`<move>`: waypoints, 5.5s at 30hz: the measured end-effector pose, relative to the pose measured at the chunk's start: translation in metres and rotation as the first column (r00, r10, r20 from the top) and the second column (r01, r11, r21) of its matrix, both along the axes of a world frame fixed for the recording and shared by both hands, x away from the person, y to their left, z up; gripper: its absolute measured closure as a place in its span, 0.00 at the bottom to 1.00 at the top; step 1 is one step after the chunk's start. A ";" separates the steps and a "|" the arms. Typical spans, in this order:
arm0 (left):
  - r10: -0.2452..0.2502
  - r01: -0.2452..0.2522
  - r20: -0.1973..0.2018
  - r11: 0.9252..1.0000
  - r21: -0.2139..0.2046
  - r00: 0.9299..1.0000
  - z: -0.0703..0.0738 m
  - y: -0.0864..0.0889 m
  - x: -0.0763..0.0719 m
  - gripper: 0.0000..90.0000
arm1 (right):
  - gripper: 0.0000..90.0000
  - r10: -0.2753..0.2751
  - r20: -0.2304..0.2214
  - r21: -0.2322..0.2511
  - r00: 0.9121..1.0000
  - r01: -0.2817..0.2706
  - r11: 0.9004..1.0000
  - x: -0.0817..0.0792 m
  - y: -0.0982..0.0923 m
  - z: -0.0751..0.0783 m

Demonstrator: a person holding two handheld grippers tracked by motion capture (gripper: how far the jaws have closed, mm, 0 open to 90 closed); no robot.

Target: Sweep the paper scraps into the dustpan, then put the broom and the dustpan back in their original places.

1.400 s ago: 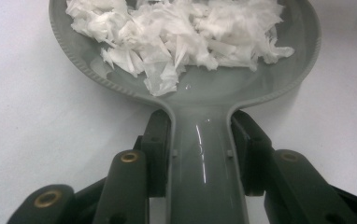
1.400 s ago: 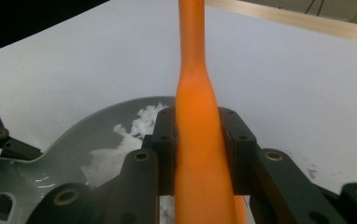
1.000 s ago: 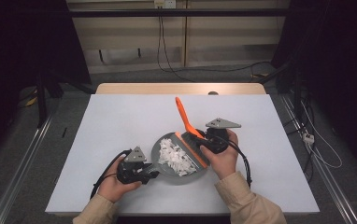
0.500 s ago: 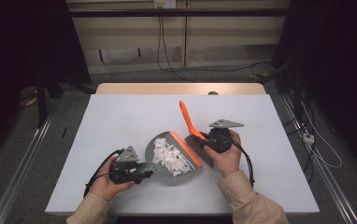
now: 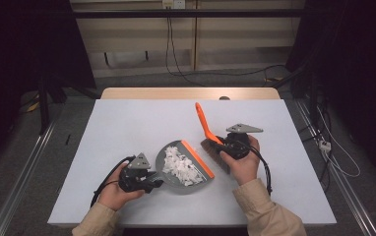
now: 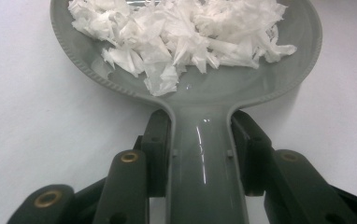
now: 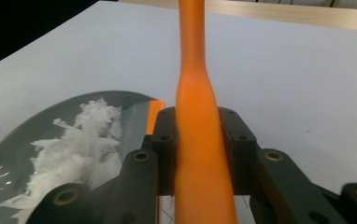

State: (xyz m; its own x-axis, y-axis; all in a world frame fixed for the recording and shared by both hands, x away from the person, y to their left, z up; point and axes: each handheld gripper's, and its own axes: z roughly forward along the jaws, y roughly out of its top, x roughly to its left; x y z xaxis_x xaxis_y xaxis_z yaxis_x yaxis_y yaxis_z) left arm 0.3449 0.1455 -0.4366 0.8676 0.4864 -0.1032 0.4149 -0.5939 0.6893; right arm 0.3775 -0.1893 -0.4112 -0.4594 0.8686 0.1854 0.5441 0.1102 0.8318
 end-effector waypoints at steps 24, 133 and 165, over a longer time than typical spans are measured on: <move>-0.008 0.008 -0.026 1.000 0.001 1.000 -0.003 -0.002 0.001 0.70 | 0.79 0.157 0.014 -0.018 0.988 -0.156 0.988 -0.004 0.039 -0.006; 0.264 -0.261 0.016 0.960 -0.097 0.964 0.008 0.068 0.013 0.70 | 0.79 -0.110 0.055 0.017 0.992 0.109 0.994 -0.012 -0.076 0.015; 0.490 -0.490 -0.002 0.870 -0.054 0.872 -0.005 0.083 0.033 0.70 | 0.79 -0.242 0.064 -0.005 0.968 0.243 0.970 -0.020 -0.122 0.007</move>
